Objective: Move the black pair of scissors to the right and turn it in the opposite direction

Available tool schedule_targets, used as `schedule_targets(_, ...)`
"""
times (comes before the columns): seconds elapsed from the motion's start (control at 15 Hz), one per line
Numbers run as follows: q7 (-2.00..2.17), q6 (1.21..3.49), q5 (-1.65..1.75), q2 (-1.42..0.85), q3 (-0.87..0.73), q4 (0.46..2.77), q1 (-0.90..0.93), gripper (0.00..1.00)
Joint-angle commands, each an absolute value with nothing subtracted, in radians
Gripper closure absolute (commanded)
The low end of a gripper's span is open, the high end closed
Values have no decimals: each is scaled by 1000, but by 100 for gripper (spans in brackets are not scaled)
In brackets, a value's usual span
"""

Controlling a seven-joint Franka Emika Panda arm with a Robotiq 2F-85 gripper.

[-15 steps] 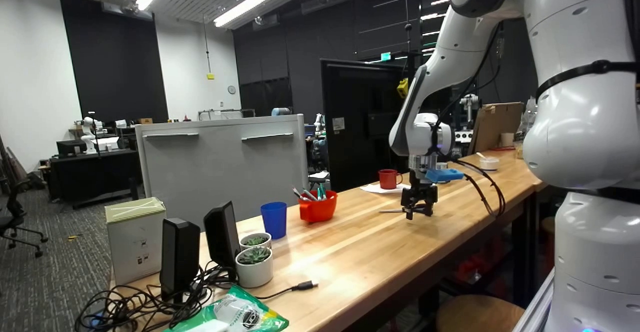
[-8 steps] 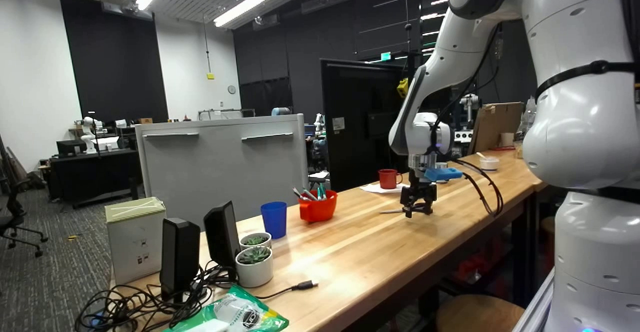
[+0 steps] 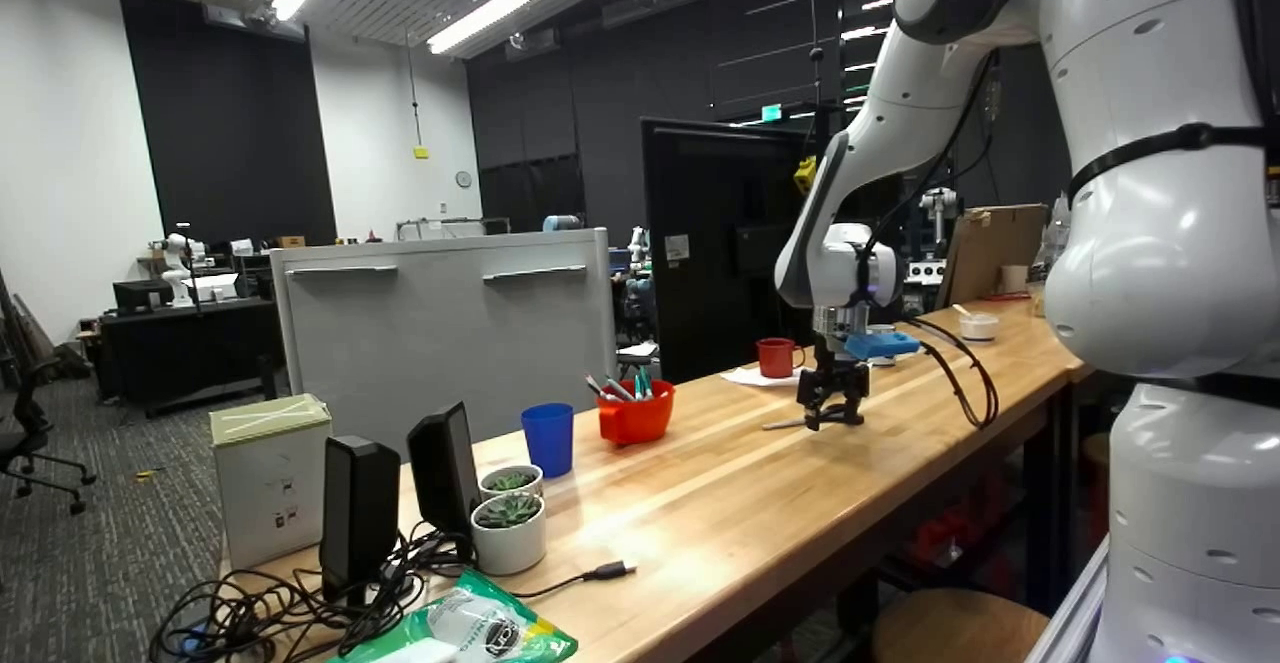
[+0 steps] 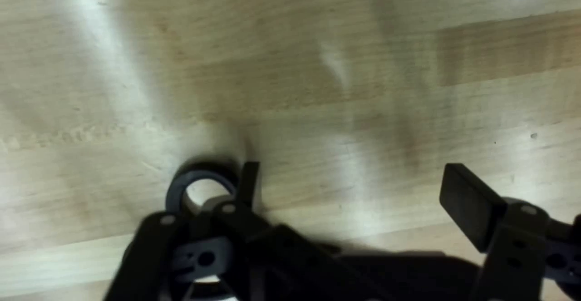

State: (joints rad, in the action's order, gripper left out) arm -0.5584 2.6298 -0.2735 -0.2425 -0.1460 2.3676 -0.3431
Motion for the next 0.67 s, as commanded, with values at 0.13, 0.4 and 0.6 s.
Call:
schedule_targets(0.13,-561,2594,-296,-242,-130,2348,-366,0)
schedule_targets(0.4,-563,2552,-331,-211,-119,2378,-367,0)
schedule_targets(0.6,-554,2544,-344,-203,-126,2392,-362,0)
